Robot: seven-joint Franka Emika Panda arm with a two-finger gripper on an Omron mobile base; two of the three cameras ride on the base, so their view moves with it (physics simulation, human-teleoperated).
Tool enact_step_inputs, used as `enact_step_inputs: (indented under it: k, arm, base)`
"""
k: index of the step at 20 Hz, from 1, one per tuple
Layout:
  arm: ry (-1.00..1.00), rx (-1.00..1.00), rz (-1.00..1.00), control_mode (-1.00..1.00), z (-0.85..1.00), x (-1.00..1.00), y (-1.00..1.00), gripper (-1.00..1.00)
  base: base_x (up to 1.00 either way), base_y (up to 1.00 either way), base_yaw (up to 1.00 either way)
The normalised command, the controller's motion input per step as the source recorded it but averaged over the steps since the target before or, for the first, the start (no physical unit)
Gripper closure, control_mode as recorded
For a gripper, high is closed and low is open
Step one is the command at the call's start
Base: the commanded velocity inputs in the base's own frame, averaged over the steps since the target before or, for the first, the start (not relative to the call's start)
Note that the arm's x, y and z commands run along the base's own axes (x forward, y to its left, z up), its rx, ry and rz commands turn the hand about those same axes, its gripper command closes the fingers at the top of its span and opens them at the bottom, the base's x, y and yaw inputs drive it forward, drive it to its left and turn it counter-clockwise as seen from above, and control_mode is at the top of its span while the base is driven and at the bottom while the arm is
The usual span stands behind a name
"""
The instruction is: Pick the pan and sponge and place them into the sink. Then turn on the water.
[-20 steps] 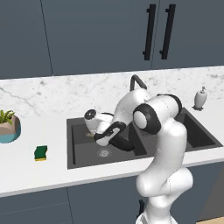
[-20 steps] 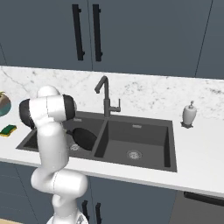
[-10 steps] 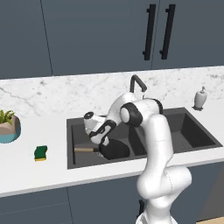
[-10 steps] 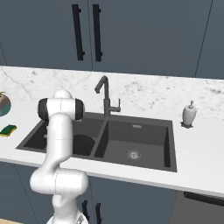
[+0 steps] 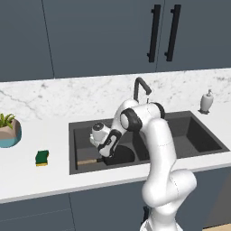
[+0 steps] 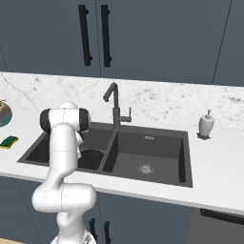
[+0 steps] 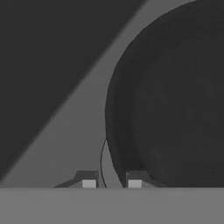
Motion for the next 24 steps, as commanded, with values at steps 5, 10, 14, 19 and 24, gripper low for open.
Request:
enact_step_inputs:
  k: [5, 10, 14, 19, 24]
  arm:
    - [-0.08, 0.12, 0.0, -1.0, 0.81, -0.41, 0.11, -1.0]
    - [0.03, 0.02, 0.01, -1.0, 1.0, -0.28, 0.36, -1.0]
    - [0.02, 0.0, 0.01, -1.0, 1.0, -0.52, 0.28, -1.0]
    - [0.02, 0.0, 0.03, -1.0, 1.0, -0.17, 0.0, -1.0]
    - [0.01, -0.03, 0.07, -1.0, 1.0, -0.44, 0.0, -1.0]
  base:
    - [0.0, 0.0, 0.0]
    - [0.0, 0.0, 0.0]
    - [0.0, 0.0, 0.0]
    - [0.0, 0.0, 0.0]
    - [0.0, 0.0, 0.0]
